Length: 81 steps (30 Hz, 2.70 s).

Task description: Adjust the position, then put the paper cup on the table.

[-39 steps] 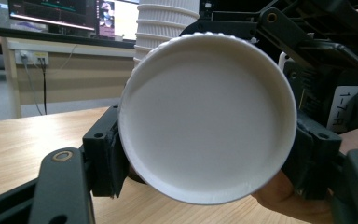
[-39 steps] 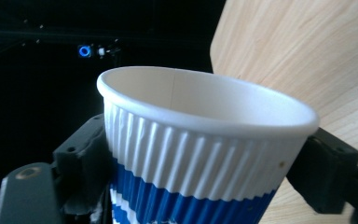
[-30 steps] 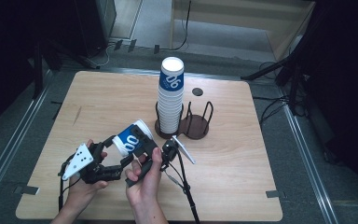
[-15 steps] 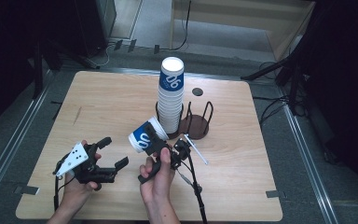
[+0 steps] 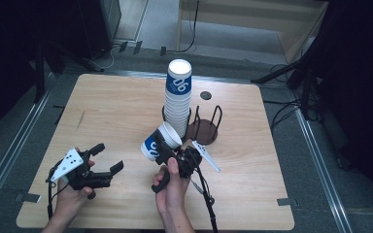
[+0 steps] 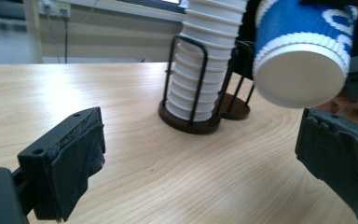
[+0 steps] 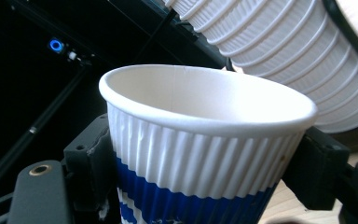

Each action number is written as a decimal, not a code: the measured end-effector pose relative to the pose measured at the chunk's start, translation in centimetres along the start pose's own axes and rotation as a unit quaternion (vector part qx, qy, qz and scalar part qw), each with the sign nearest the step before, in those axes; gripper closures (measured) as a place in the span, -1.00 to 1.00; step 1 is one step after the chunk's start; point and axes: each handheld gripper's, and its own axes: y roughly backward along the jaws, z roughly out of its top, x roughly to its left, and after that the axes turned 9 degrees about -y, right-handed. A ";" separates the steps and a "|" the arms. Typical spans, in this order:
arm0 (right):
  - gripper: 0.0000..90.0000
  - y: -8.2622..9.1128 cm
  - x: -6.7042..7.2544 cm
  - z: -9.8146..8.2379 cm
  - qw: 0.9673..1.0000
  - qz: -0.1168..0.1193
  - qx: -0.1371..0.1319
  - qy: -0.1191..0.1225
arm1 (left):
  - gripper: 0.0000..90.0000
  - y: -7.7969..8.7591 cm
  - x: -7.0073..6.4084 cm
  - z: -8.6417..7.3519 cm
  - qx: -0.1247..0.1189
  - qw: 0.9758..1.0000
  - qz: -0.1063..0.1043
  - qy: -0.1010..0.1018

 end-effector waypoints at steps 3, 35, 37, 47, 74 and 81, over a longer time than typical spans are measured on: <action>-0.53 0.1 0.0 0.1 0.999 -0.006 -0.011 0.038 | -0.95 0.5 0.5 0.0 -0.002 1.000 0.011 0.001; -0.53 1.3 -0.6 2.2 0.948 -0.067 -0.075 0.303 | -0.95 3.5 5.9 -1.9 0.040 0.996 0.078 0.026; -0.53 1.4 -0.8 2.3 0.943 -0.069 -0.077 0.316 | -0.95 3.8 6.3 -2.0 0.048 0.995 0.085 0.029; -0.53 1.6 -1.7 3.4 0.925 -0.093 -0.095 0.357 | -0.95 4.1 7.1 -2.5 0.090 0.988 0.125 0.024; -0.53 4.5 -6.9 8.8 0.895 -0.151 -0.147 0.394 | -0.95 3.7 6.9 -3.2 0.108 0.987 0.117 0.013; -0.53 5.3 -8.2 10.3 0.888 -0.171 -0.149 0.400 | -1.00 3.7 6.7 -3.2 0.113 0.988 0.108 0.009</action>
